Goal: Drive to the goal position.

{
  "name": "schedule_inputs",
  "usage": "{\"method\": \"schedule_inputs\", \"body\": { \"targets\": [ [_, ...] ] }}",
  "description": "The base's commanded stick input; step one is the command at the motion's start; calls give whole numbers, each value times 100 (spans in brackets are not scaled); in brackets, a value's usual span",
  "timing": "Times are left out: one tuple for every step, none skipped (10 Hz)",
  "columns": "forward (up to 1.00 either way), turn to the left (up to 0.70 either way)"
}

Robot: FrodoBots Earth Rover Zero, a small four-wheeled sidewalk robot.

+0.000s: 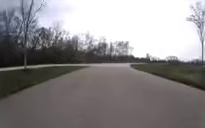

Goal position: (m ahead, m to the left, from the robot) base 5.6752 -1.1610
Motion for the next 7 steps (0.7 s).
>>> {"method": "schedule_inputs", "body": {
  "targets": [
    [100,-2],
    [100,-2],
    [100,-2],
    [100,-14],
    [100,0],
    [100,0],
    [100,0]
  ]
}}
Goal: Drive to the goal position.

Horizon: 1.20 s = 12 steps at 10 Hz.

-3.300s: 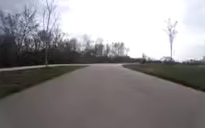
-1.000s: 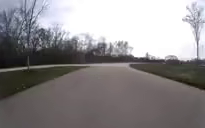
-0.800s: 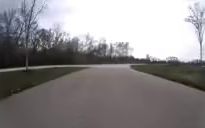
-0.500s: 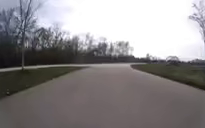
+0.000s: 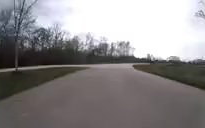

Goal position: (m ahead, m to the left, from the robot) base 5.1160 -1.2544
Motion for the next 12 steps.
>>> {"method": "schedule_inputs", "body": {
  "targets": [
    [100,0],
    [100,0],
    [100,0],
    [100,0],
    [100,0],
    [100,0],
    [100,0],
    [100,0],
    [100,0],
    [100,0],
    [100,0],
    [100,0]
  ]
}}
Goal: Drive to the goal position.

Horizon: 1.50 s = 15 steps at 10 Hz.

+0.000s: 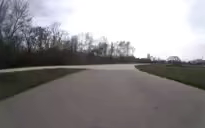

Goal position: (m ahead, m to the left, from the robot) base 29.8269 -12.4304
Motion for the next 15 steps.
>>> {"method": "schedule_inputs", "body": {
  "targets": [
    [100,-1],
    [100,-1],
    [100,-2],
    [100,-36],
    [100,-4],
    [100,0],
    [100,0],
    [100,0],
    [100,0],
    [100,0],
    [100,0],
    [100,0],
    [100,0],
    [100,0],
    [100,0]
  ]
}}
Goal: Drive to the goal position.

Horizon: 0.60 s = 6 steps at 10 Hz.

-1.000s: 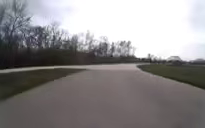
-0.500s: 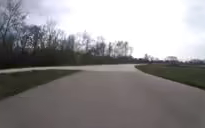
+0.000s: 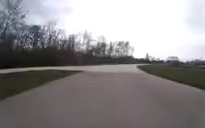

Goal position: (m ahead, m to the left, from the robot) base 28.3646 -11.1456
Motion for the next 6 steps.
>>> {"method": "schedule_inputs", "body": {
  "targets": [
    [100,0],
    [100,0],
    [100,-20],
    [100,-36],
    [100,-37],
    [100,-35]
  ]
}}
